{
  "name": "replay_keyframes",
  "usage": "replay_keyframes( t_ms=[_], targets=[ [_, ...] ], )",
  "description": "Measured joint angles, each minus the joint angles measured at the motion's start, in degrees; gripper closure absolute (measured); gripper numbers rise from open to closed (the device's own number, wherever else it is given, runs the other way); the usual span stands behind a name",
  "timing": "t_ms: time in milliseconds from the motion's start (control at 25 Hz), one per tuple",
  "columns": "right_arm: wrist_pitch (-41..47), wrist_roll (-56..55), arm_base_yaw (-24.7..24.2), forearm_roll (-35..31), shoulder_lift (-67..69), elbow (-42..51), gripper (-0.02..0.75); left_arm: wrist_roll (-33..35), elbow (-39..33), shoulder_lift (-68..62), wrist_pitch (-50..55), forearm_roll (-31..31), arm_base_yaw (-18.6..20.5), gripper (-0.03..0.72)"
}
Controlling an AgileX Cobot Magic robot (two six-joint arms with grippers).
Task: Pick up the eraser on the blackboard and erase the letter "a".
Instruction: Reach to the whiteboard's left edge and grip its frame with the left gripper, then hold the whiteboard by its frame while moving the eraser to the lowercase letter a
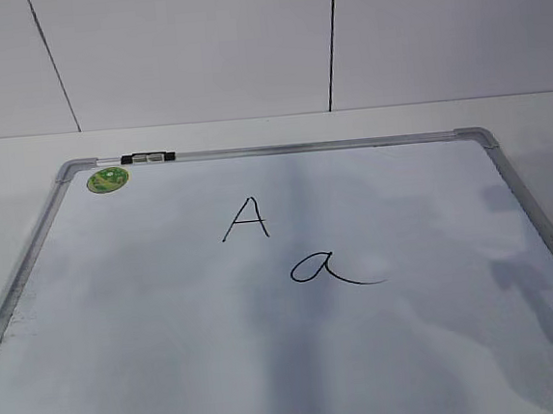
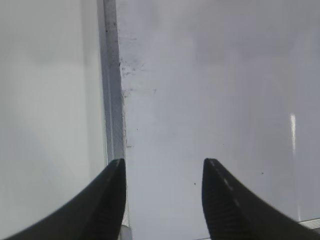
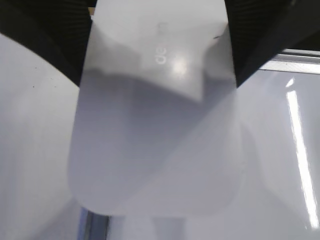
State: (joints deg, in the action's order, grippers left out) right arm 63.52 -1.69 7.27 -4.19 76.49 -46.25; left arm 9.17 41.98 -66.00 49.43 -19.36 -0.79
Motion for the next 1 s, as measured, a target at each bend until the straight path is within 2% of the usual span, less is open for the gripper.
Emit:
replay_keyframes(
  t_ms=[280, 440, 840, 1000],
  targets=[
    [0.0, 0.0, 0.0, 0.0, 0.0, 0.0, 0.172, 1.1, 11.3, -14.5, 0.2, 4.8, 0.0, 0.312],
    [-0.5, 0.0, 0.0, 0.0, 0.0, 0.0, 0.172, 1.2, 15.4, -20.2, 0.3, 6.3, 0.0, 0.312],
    [-2.1, 0.0, 0.0, 0.0, 0.0, 0.0, 0.172, 1.6, 21.0, -33.2, 1.9, 7.1, 0.0, 0.315],
    [-2.6, 0.0, 0.0, 0.0, 0.0, 0.0, 0.172, 1.7, 21.1, -36.2, 0.2, 7.3, 0.0, 0.351]
  ],
)
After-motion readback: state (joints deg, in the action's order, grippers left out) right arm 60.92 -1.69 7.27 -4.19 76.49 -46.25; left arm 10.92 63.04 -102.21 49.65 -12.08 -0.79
